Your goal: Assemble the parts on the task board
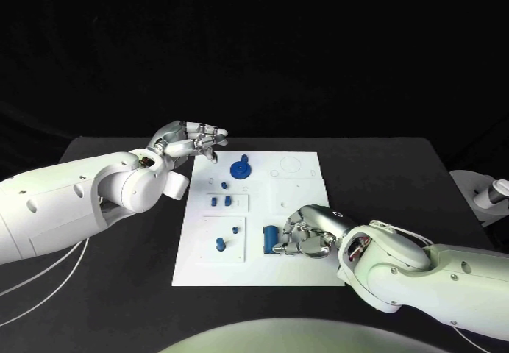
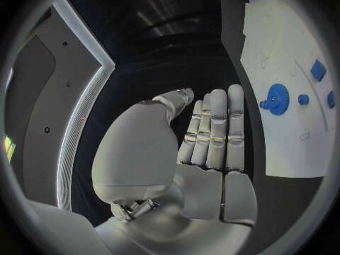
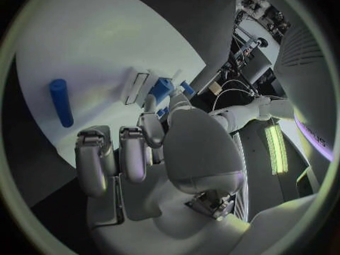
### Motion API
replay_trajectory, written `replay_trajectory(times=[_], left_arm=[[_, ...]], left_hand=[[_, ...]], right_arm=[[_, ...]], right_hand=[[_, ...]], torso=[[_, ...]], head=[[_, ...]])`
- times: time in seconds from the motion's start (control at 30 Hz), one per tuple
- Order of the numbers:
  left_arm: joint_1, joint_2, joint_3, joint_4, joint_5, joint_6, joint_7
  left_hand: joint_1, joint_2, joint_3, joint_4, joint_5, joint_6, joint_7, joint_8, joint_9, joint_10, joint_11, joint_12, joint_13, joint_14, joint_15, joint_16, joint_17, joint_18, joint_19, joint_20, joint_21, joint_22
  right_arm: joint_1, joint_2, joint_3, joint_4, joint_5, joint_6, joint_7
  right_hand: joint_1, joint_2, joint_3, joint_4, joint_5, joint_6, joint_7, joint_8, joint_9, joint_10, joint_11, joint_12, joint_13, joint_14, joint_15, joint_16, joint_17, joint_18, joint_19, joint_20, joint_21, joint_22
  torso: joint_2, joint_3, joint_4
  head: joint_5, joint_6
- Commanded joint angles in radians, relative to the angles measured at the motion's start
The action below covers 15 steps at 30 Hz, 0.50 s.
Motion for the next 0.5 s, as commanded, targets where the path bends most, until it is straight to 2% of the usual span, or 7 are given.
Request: replay_trajectory(times=[0.03, 0.33, 0.5], left_arm=[[0.001, 0.001, 0.0, 0.002, 0.004, 0.013, 0.005], [0.001, -0.001, 0.0, 0.003, 0.004, 0.013, 0.005], [0.001, -0.001, 0.0, 0.003, 0.004, 0.014, 0.005]], left_hand=[[0.0, 0.01, -0.002, 0.007, 0.004, -0.008, 0.001, -0.002, -0.001, -0.006, 0.002, 0.005, 0.001, -0.007, 0.003, 0.005, -0.001, 0.013, -0.001, 0.005, -0.005, -0.001], [-0.002, 0.012, -0.001, 0.009, 0.004, -0.008, 0.001, -0.002, -0.001, -0.007, 0.002, 0.007, 0.001, -0.008, 0.003, 0.005, -0.002, 0.013, -0.001, 0.005, -0.006, -0.002], [-0.002, 0.013, -0.001, 0.01, 0.004, -0.008, 0.001, -0.002, -0.001, -0.007, 0.002, 0.007, 0.001, -0.008, 0.003, 0.005, -0.002, 0.013, -0.001, 0.005, -0.006, -0.002]], right_arm=[[-0.001, 0.005, -0.001, -0.005, 0.002, 0.049, 0.008], [-0.001, 0.016, -0.001, -0.025, -0.021, 0.01, -0.026], [-0.001, 0.018, -0.001, -0.033, -0.028, 0.001, -0.035]], right_hand=[[0.0, -0.002, -0.006, -0.001, -0.005, 0.008, -0.002, -0.004, -0.001, 0.008, -0.003, 0.003, 0.001, 0.069, -0.006, 0.006, 0.055, -0.007, 0.105, -0.002, 0.004, 0.263], [-0.01, 0.012, -0.004, 0.003, -0.005, 0.012, -0.003, -0.003, -0.002, 0.012, -0.003, 0.01, 0.006, 0.07, -0.006, 0.007, 0.059, -0.007, 0.105, -0.002, 0.004, 0.263], [-0.017, 0.019, -0.004, 0.003, -0.003, 0.014, -0.003, -0.002, -0.003, 0.014, -0.003, 0.014, 0.009, 0.07, -0.006, 0.008, 0.061, -0.007, 0.105, -0.002, 0.004, 0.263]], torso=[[0.001, 0.0002, 0.0021], [0.002, -0.0015, 0.0017], [0.001, -0.0011, 0.002]], head=[[0.0, -0.001], [0.0, -0.002], [0.0, -0.003]])
